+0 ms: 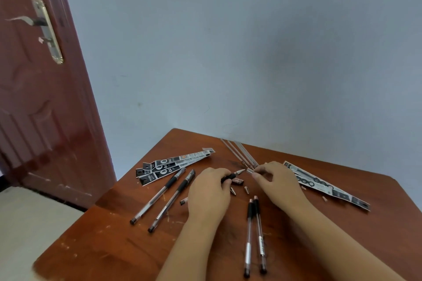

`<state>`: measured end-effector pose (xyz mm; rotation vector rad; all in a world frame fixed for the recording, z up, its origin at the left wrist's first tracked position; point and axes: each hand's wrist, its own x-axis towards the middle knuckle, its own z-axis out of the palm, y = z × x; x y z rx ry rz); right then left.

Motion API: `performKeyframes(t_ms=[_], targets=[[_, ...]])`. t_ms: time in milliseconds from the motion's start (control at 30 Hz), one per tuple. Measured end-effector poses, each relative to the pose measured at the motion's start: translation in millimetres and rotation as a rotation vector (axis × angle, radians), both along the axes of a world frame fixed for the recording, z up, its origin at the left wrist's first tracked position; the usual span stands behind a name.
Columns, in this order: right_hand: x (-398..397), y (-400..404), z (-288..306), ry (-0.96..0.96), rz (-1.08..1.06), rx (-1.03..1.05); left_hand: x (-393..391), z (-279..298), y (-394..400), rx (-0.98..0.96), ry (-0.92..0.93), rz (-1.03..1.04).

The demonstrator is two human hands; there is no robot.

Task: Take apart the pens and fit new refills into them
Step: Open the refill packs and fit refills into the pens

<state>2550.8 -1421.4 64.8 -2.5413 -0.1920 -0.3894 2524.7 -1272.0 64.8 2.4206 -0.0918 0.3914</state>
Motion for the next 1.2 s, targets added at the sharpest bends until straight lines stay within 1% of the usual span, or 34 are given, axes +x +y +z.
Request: performKeyframes(t_ms=[100,200,333,467,567,733,833,900,1067,1200], targets=[[-27.6,-18.2,7.6,-0.056,0.02,0.087,-4.1,2.6,-7.5,0.018,-0.029,-0.092],[-54.6,-37.3,4.6,-0.035,-0.022,0.156,-11.8,3.7,-16.8,0.02,-0.083,-0.203],[-74.1,-54.6,-4.0,-0.043,-0.041,0.24,-21.6,0.8,-31.3,0.091,-0.126,-0.369],[-72.7,-60.5,-6.4,-0.061,-0.028,0.293,-24.2,-2.7,-37.4,0.113,-0.153,-0.379],[-71.1,-61.3,-9.9,-0.08,0.014,0.252,-24.2,-3.7,-37.5,0.093,-0.17,-0.38],[-73.8,-60.1,-9.8,-0.106,0.122,0.161,-26.3,-4.2,-41.7,0.124,-0.158,-0.462],[-76.0,-61.1,-5.6,-0.086,0.176,0.154,-26.2,-2.0,-39.2,0.104,-0.177,-0.495],[-77.0,-63.2,-3.6,-0.069,0.204,0.172,-26.1,-0.9,-37.7,0.112,-0.193,-0.53],[-80.0,-65.2,0.5,-0.066,0.253,0.294,-26.7,-0.5,-34.7,0.102,-0.18,-0.579],[-79.4,-66.5,0.0,-0.094,0.3,0.267,-27.9,-0.4,-34.1,0.086,-0.224,-0.591]])
